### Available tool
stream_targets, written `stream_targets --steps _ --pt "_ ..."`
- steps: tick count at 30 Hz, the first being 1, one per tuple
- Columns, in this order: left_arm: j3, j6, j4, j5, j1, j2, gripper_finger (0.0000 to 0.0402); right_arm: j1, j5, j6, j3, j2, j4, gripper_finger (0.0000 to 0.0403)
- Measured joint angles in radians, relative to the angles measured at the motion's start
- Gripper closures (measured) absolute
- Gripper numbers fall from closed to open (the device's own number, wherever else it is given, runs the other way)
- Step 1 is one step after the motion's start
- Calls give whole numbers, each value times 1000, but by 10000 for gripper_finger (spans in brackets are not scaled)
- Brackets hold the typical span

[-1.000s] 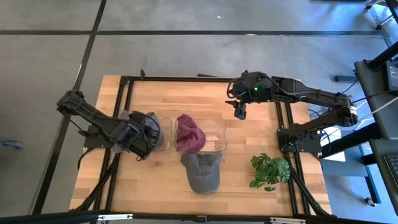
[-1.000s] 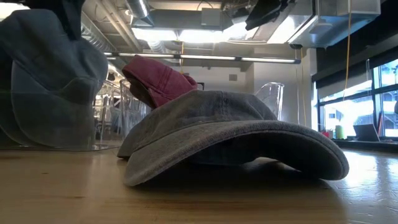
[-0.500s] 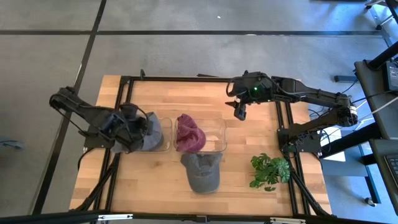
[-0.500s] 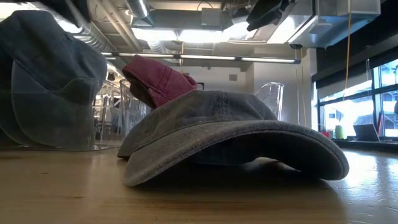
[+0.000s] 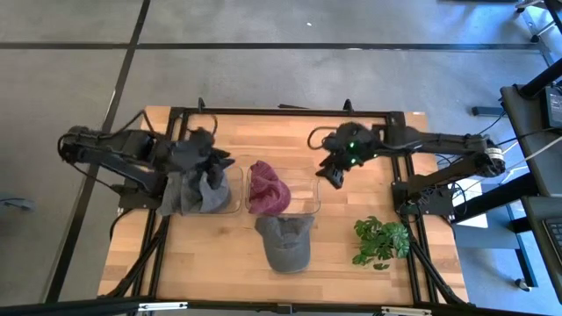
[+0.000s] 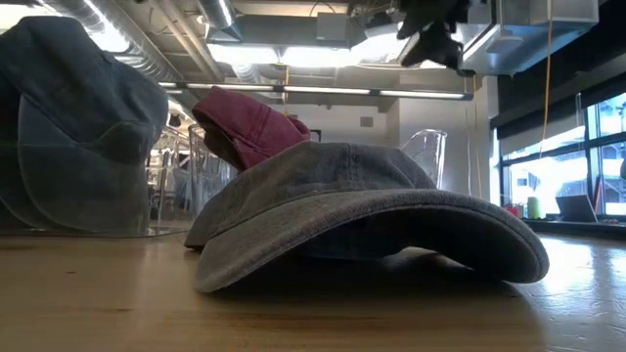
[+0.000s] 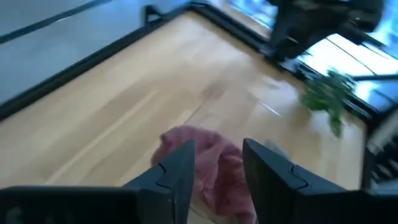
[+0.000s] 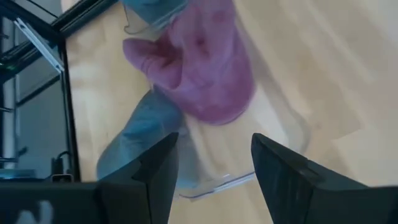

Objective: Pick & Place hat
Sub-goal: Put the dark blue cap into the left transparent bin

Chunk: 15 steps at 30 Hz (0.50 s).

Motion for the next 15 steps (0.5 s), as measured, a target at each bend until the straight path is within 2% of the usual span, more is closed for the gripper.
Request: stream_targets --steps 3,7,10,15 --pt "0 189 84 176 117 -4 273 27 -2 101 -69 -1 54 202" --pt "0 353 126 386 227 1 273 105 25 285 -127 -1 56 202" --pt "0 425 129 444 266 6 272 197 94 391 -160 -2 53 202" --pt "0 506 130 467 279 5 274 334 189 539 -220 -2 96 202"
